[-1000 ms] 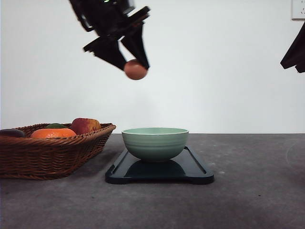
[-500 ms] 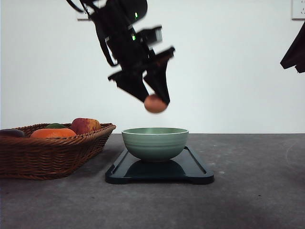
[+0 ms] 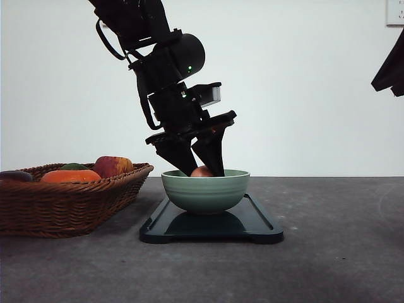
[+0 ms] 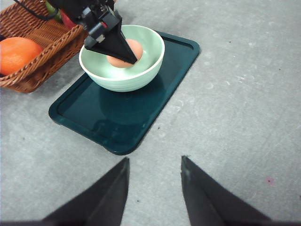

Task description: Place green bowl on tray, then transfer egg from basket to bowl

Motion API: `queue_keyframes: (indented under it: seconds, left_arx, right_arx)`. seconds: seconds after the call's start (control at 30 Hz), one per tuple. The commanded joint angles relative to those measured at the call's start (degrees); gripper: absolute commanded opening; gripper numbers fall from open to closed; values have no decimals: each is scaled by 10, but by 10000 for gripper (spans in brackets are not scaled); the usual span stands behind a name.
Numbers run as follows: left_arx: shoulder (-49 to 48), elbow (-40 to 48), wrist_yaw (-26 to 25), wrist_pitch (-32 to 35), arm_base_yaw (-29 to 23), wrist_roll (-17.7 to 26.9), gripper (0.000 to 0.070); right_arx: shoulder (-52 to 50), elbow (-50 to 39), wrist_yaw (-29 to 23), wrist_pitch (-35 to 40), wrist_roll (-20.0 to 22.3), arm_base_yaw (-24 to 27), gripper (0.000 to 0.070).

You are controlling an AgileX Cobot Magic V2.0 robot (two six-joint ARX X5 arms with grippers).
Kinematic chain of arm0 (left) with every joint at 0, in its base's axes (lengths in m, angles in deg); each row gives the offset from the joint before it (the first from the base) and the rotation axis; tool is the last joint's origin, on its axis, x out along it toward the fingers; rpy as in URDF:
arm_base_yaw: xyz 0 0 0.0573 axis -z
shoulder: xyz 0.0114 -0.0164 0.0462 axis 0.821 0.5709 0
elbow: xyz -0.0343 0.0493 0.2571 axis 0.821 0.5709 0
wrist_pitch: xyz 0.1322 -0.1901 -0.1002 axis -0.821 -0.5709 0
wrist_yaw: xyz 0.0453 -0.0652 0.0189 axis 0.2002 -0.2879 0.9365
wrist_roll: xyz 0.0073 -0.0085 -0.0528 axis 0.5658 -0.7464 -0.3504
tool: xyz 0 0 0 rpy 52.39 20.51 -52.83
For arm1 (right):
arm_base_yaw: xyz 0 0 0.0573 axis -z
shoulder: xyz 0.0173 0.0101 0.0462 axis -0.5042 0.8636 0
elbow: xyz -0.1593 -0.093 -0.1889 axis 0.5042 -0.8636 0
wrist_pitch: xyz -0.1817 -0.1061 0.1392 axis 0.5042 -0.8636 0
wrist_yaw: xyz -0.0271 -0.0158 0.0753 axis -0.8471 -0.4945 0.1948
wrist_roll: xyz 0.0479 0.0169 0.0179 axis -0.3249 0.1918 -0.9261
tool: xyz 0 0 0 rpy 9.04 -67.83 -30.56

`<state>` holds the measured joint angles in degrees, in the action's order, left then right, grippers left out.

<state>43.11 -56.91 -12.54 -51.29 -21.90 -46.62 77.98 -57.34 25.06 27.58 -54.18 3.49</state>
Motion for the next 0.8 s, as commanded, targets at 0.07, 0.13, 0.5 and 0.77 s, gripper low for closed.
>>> queue_keyframes:
  seconds: [0.07, 0.13, 0.5, 0.77]
  left_arx:
    - [23, -13, 10, 3, 5, 6, 182]
    - [27, -13, 10, 2, 6, 6, 182]
    - [41, -13, 11, -2, 9, 6, 183]
    - [42, -13, 11, -5, 16, 4, 247]
  right_arx:
    - [2, 3, -1, 6, 5, -3, 207]
    - [2, 3, -1, 6, 5, -3, 207]
    - [2, 3, -1, 6, 5, -3, 207]
    - [2, 3, -1, 6, 5, -3, 207]
